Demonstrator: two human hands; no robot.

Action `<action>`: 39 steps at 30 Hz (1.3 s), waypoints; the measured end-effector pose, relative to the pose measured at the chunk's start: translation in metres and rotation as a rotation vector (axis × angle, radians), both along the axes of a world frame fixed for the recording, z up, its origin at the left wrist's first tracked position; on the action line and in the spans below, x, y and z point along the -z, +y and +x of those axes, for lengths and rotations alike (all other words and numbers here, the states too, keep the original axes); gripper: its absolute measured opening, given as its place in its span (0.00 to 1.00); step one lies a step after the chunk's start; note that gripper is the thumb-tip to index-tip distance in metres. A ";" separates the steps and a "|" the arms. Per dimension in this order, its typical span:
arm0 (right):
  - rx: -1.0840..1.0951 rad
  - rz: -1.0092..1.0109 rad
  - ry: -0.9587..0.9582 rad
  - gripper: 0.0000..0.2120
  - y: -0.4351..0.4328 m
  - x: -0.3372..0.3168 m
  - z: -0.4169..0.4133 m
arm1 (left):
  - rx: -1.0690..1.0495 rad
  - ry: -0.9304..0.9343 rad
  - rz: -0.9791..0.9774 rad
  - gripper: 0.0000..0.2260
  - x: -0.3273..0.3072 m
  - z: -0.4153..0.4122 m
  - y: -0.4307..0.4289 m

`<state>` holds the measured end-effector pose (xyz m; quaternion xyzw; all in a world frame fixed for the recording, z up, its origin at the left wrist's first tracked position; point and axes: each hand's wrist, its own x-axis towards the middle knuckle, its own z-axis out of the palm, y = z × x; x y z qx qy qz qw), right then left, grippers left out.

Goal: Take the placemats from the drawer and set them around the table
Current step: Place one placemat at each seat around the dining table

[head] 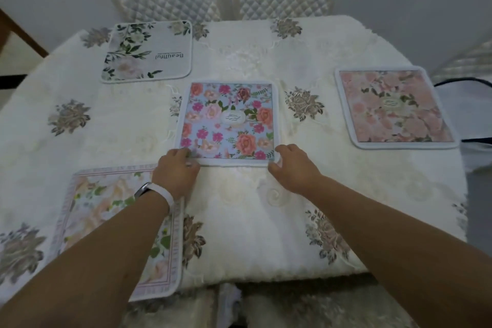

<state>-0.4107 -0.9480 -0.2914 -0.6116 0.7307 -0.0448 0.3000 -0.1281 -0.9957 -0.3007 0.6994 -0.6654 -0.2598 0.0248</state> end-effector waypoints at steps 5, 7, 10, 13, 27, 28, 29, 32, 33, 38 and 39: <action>0.181 -0.022 -0.045 0.21 -0.026 0.025 0.012 | -0.095 0.065 -0.010 0.22 0.013 0.000 -0.025; 0.239 -0.057 -0.082 0.23 -0.033 0.029 0.017 | -0.124 0.054 -0.045 0.22 0.018 -0.002 -0.034; 0.381 -0.072 -0.161 0.28 -0.044 0.032 0.020 | -0.193 0.018 -0.088 0.24 0.024 -0.008 -0.043; 0.580 -0.048 -0.357 0.23 -0.052 0.032 0.018 | -0.286 0.068 -0.070 0.27 0.025 -0.010 -0.049; 0.798 -0.169 -0.560 0.05 0.000 0.018 0.016 | -0.545 0.819 -0.077 0.19 0.017 -0.030 -0.014; 0.827 -0.172 -0.569 0.05 0.007 0.017 0.016 | -0.578 0.893 -0.056 0.18 0.018 -0.036 -0.007; 0.859 -0.169 -0.583 0.05 0.015 0.017 0.017 | -0.609 0.964 -0.023 0.18 0.021 -0.042 0.000; 0.931 -0.160 -0.627 0.06 0.040 0.019 0.026 | -0.661 1.095 0.094 0.20 0.031 -0.065 0.022; 0.942 -0.157 -0.641 0.07 0.048 0.020 0.030 | -0.654 1.102 0.129 0.20 0.033 -0.073 0.030; 0.962 -0.147 -0.698 0.10 0.085 0.026 0.050 | -0.590 1.122 0.191 0.25 0.035 -0.100 0.063; 0.969 -0.147 -0.709 0.10 0.091 0.024 0.051 | -0.582 1.128 0.188 0.25 0.034 -0.100 0.068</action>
